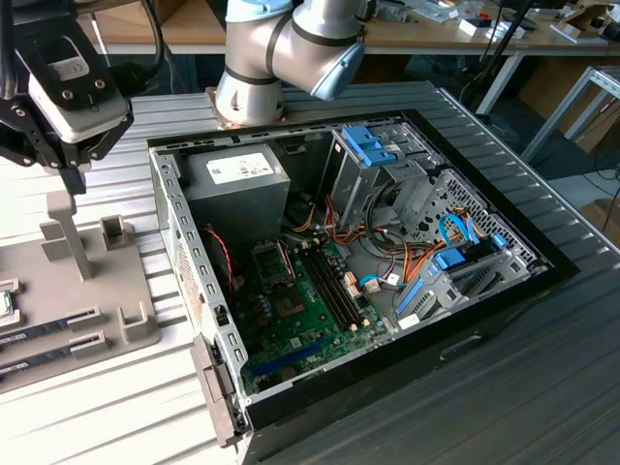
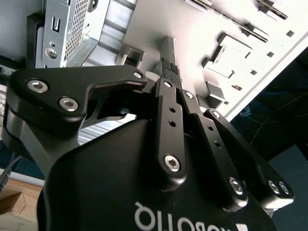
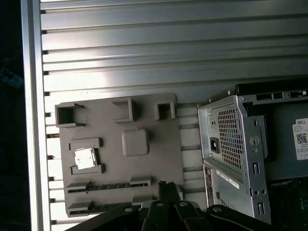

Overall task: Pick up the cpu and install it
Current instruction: 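Reach for the cpu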

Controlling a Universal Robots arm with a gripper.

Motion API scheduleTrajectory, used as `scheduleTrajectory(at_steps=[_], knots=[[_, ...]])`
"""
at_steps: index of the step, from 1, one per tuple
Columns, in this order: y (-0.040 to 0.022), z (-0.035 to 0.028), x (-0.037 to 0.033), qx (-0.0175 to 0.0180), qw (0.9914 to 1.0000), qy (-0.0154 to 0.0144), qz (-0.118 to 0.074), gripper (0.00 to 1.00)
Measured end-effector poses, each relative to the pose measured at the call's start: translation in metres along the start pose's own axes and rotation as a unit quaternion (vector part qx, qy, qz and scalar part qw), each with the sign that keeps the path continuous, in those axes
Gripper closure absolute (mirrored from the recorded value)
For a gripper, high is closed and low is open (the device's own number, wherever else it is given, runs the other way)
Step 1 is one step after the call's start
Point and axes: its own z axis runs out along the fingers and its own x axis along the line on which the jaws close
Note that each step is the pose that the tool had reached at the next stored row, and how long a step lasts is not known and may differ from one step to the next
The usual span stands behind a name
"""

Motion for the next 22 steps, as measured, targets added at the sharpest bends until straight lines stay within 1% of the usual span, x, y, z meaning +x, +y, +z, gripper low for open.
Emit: scheduleTrajectory(at_steps=[11, 15, 22], knots=[[-0.0007, 0.0022, 0.0074, 0.0, 1.0, 0.0, 0.0, 0.89], [-0.0011, 0.0031, 0.0121, 0.0, 1.0, 0.0, 0.0, 0.89], [-0.0015, 0.0047, 0.0174, 0.0, 1.0, 0.0, 0.0, 0.89]])
